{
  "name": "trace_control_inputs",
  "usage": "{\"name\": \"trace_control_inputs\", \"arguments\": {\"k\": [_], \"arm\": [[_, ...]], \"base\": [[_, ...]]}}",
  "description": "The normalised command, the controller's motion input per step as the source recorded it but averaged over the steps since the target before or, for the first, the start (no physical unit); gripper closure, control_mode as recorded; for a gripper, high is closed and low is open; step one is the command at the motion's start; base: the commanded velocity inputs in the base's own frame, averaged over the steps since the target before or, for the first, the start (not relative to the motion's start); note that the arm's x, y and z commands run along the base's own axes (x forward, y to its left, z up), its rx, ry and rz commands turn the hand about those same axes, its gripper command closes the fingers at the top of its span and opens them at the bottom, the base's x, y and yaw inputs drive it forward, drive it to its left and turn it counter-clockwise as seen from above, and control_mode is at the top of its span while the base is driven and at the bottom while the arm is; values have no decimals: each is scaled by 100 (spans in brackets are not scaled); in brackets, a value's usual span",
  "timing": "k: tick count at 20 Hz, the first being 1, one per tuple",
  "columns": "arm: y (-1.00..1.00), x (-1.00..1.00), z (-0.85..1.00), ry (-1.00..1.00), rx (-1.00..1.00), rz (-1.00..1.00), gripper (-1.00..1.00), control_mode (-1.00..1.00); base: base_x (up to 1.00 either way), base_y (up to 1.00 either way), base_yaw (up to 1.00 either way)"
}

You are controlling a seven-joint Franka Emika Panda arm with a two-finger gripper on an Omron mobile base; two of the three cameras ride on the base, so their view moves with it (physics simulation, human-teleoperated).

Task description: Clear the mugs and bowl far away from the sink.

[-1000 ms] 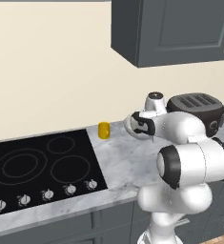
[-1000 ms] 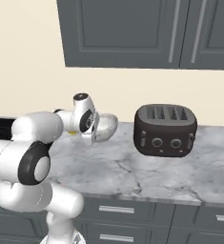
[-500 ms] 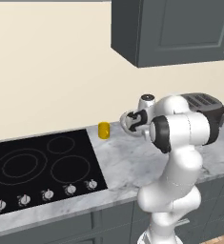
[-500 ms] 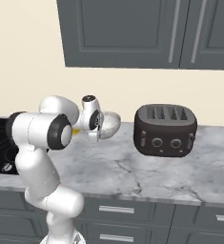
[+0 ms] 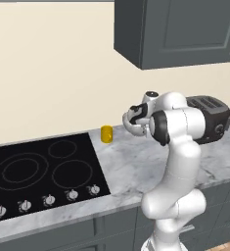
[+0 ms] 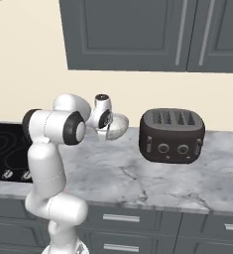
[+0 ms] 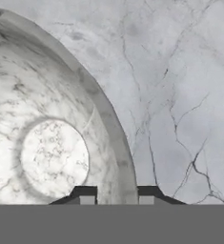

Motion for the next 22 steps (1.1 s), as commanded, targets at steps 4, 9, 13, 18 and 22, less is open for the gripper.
{"name": "trace_control_inputs", "arguments": {"k": [4, 9, 13, 18, 22], "arm": [[0, -3, 0, 0, 0, 0, -100, -100], [-2, -29, 3, 0, 7, -7, -100, -100], [-19, -65, 32, 5, 9, -25, -100, -100], [-3, -84, 42, 4, 1, -19, -100, -100], [0, -100, 26, -4, 0, -6, -100, -100]], "base": [[0, 0, 0], [0, 0, 0], [0, 0, 0], [0, 0, 0], [0, 0, 0]]}}
